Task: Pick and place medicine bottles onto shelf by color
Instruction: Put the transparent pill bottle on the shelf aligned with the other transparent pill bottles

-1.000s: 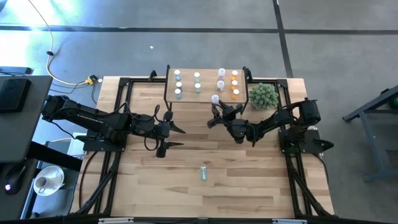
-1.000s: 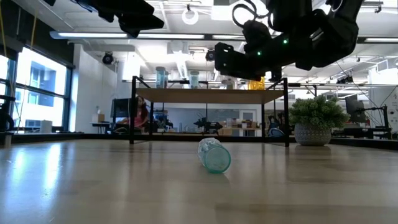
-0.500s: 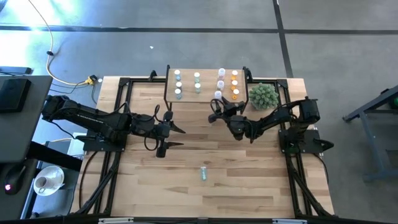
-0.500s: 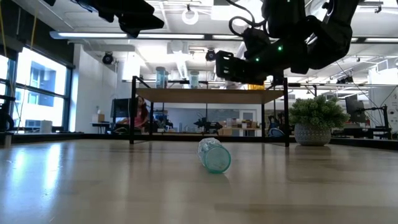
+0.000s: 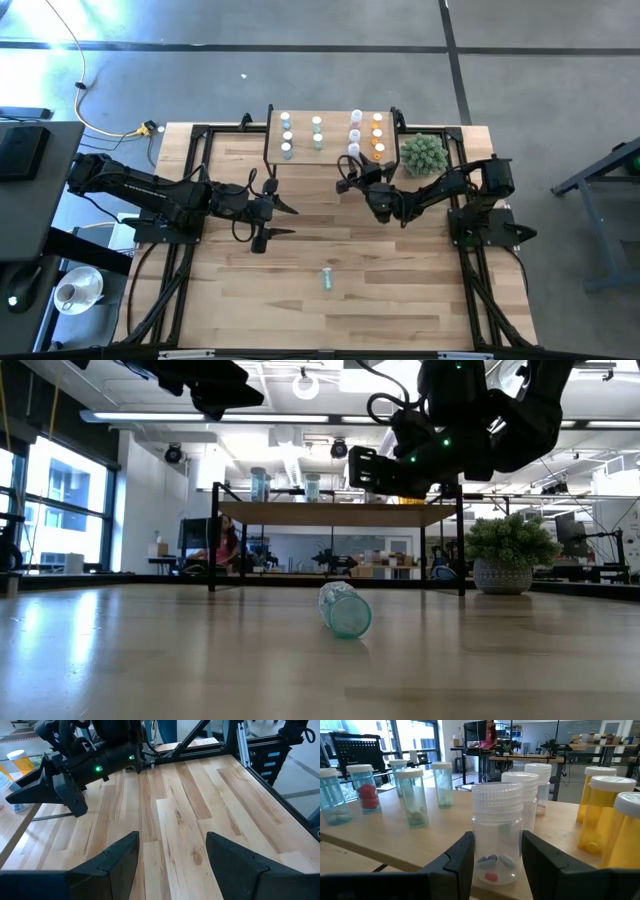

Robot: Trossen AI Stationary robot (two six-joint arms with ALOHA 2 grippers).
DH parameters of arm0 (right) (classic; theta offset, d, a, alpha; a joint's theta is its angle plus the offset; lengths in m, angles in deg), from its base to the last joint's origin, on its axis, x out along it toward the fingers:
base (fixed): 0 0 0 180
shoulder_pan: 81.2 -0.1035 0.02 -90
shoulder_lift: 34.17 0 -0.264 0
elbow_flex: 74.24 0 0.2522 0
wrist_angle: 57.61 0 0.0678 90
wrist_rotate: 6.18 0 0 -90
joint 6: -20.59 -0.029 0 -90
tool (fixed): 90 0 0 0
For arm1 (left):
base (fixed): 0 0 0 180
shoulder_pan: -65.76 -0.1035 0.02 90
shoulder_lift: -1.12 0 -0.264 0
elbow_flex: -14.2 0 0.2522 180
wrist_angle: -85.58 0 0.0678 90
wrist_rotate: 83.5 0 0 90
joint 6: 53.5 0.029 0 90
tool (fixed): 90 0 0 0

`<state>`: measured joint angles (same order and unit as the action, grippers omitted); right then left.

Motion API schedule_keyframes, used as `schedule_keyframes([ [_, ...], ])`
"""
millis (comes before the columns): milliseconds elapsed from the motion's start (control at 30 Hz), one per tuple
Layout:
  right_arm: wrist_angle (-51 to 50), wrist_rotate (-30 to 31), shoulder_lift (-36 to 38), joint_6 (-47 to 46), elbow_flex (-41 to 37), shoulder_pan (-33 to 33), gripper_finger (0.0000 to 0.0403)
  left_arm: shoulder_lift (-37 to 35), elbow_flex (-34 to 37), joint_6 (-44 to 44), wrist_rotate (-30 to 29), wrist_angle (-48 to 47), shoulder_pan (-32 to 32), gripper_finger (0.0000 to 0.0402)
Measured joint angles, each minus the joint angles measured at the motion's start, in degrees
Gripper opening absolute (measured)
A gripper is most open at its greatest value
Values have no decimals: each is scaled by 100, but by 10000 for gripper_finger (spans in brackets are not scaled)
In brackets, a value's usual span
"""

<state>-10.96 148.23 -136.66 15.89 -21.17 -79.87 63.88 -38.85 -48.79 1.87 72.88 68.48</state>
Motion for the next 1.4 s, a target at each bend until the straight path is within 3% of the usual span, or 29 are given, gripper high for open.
schedule_keyframes([
  [433, -19, 107, -1, -43, 0, 32, 134, 0, 0, -2, 1, 0, 0, 218],
  [833, 5, 92, -5, -43, 0, 32, 217, 0, 0, -2, 1, 0, 0, 218],
  [1400, 68, -8, 484, 357, -2, 32, 220, 0, 0, -3, 1, 0, 0, 218],
])
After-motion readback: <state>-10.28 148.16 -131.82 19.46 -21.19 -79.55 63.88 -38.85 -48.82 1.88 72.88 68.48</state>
